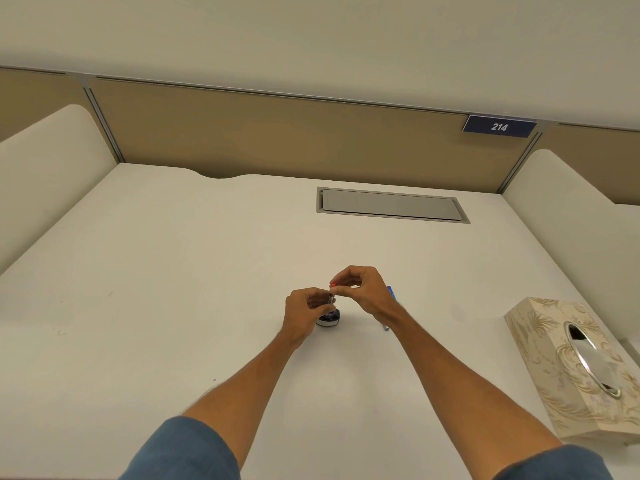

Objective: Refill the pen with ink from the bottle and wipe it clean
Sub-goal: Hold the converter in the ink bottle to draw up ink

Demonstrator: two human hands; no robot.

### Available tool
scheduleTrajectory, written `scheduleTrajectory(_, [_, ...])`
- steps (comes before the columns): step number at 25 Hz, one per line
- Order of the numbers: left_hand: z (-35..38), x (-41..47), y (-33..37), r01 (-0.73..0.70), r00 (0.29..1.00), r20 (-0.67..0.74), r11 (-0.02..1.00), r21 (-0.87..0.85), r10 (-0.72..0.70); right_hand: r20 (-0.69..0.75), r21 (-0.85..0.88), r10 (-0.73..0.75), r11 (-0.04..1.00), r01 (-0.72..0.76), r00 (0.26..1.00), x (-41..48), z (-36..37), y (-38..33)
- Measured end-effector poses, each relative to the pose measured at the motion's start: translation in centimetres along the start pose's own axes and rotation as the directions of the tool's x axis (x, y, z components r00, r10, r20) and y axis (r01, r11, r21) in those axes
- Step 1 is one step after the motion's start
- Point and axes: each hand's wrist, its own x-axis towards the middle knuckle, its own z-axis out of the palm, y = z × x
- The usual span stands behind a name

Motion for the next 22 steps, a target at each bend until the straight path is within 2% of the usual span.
scheduleTrajectory(22, [0.04, 0.01, 0.0, -0.002, 1.0, -0.01, 1.0, 0.0, 0.002, 0.035, -0.001, 0.01, 1.0, -0.01, 0.999, -0.25, -0.18, -0.36])
